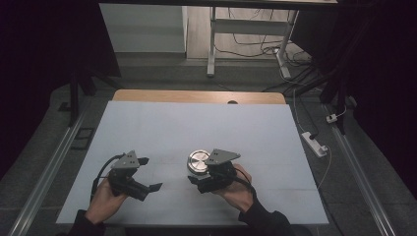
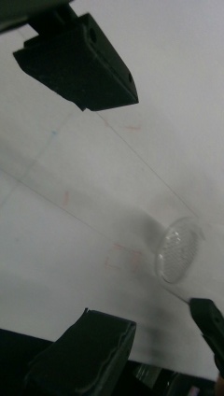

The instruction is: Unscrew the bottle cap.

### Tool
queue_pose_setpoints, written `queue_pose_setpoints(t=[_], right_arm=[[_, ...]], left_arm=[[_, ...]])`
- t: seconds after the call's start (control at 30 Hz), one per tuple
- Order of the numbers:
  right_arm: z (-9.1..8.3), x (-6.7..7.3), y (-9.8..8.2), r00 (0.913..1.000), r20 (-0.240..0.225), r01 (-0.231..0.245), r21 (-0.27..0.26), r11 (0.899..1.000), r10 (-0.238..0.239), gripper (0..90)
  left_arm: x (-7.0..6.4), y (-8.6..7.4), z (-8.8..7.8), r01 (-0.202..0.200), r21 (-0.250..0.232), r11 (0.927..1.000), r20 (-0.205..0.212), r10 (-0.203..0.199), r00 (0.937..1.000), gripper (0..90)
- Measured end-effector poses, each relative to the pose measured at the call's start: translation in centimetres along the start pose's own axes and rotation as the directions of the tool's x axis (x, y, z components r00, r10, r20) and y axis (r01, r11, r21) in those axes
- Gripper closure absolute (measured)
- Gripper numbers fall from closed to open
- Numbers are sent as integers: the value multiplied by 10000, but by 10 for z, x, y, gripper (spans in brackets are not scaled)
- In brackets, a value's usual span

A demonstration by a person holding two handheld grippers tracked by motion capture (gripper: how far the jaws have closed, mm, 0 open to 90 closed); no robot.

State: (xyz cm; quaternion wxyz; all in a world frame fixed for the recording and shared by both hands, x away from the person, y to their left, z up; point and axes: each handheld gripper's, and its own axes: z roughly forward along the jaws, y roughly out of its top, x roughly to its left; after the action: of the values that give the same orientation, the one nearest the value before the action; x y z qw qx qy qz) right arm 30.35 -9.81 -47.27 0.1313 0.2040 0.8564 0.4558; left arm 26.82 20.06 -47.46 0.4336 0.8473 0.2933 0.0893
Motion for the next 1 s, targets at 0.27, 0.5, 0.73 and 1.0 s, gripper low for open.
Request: queue_pose_setpoints(t=[0.27, 0.5, 0.73, 1.0], right_arm=[[0, -1, -1, 9999, -94, 84, -36, 10000, -84, 148], [1, -1, -2, 9996, -207, 178, -8, 9998, -179, 148], [2, 0, -2, 9970, -678, 390, 60, 9992, -385, 148], [6, 1, -3, 9851, -1539, 811, 229, 9964, -766, 148]], left_arm=[[2, 24, 10, -668, -123, 9977, 363, 672, 9971, 0], [3, 45, 18, -1428, -395, 9890, 1300, 1468, 9806, 0], [7, 66, 36, -2475, -558, 9673, 2875, 2529, 9238, 0], [7, 81, 48, -3334, -962, 9379, 4054, 3428, 8474, 18]])
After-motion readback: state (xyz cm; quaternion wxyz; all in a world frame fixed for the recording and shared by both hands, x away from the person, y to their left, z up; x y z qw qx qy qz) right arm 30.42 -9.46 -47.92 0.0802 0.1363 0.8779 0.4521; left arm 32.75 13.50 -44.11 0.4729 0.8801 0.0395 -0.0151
